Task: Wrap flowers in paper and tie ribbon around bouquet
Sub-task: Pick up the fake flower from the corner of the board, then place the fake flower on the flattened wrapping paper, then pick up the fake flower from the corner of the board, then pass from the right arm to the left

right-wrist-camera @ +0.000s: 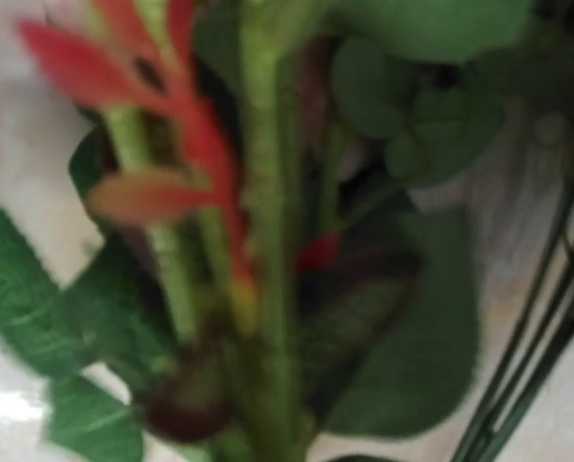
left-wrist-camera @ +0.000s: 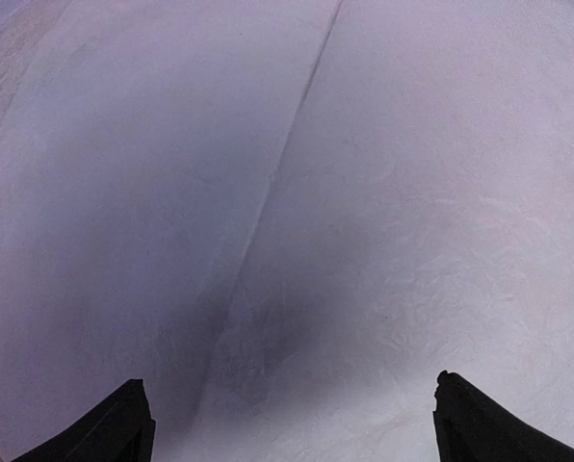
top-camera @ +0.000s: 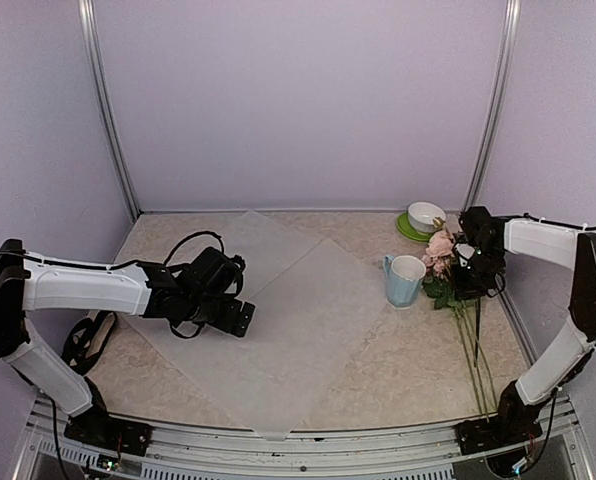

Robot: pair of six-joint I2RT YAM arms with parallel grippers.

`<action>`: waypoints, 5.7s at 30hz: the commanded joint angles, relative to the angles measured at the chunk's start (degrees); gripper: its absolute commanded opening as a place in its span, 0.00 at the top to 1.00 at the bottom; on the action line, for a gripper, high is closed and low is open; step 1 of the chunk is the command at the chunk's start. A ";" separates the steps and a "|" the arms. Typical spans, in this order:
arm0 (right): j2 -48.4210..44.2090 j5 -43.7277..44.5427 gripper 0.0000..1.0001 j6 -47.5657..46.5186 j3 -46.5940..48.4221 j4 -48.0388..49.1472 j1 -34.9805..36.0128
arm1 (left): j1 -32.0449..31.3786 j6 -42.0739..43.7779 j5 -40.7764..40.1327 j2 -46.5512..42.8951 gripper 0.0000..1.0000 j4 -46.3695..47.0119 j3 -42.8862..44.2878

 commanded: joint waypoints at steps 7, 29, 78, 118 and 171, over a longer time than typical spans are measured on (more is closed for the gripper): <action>-0.11 0.74 1.00 -1.55 2.73 -1.58 -0.66 | -0.16 2.54 -1.00 1.15 0.01 -1.37 3.73; -5.06 -20.86 1.00 11.09 36.41 -0.28 19.58 | 4.08 2.04 2.34 -4.29 0.01 -0.53 2.25; 5.95 3.41 0.52 6.54 35.77 -1.68 21.85 | 8.92 -2.07 3.62 -2.72 0.01 2.97 -5.42; -9.58 -6.04 0.96 4.14 0.24 -8.14 -4.29 | 5.73 -1.12 2.61 -1.82 0.01 0.62 -1.31; 13.20 -38.76 1.00 15.66 33.97 53.33 47.89 | 0.06 -3.45 25.00 -22.95 0.69 32.03 -6.56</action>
